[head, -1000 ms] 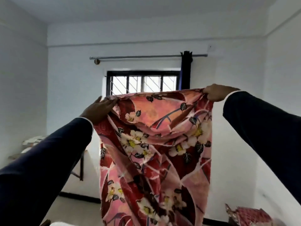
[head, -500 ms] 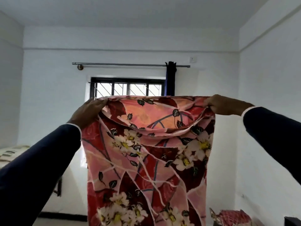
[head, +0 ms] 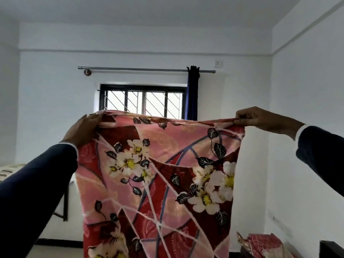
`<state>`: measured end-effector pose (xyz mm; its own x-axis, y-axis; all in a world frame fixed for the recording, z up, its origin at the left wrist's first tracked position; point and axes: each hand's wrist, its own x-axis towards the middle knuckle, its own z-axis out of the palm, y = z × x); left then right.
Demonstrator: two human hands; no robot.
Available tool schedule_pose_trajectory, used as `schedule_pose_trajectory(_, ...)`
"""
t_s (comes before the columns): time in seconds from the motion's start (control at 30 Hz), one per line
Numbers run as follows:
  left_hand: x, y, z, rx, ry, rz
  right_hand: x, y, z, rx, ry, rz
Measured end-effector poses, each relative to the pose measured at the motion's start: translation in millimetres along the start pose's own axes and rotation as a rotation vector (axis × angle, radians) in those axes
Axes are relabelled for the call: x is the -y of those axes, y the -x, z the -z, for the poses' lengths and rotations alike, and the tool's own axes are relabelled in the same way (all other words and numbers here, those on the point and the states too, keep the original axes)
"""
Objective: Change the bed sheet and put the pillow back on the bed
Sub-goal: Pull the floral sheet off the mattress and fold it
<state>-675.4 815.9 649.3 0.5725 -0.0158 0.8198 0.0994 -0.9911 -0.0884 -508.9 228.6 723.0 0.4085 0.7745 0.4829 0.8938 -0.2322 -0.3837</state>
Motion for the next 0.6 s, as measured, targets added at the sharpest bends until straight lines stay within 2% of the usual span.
schedule_pose_trajectory(0.07, 0, 5, 4, -0.024, -0.001, -0.025, 0, 4, -2, -0.001, -0.012, 0.003)
schedule_pose_trajectory(0.17, -11, -3, 11, -0.074, 0.038, -0.056, 6, -1, -14, 0.080, 0.258, 0.009)
schedule_pose_trajectory(0.23, -13, -11, 15, -0.104, 0.070, -0.039, 8, -3, -22, 0.075, 0.387, 0.011)
schedule_pose_trajectory(0.43, -1, -8, 25, -0.156, 0.122, 0.012, -17, 1, -17, -0.214, 0.439, 0.223)
schedule_pose_trajectory(0.53, -1, -1, 21, -0.213, 0.132, 0.011, -48, -5, -11, -0.351, 0.679, 0.076)
schedule_pose_trajectory(0.6, -9, 1, 19, -0.231, 0.151, -0.004, -59, -9, -12, -0.342, 0.756, -0.070)
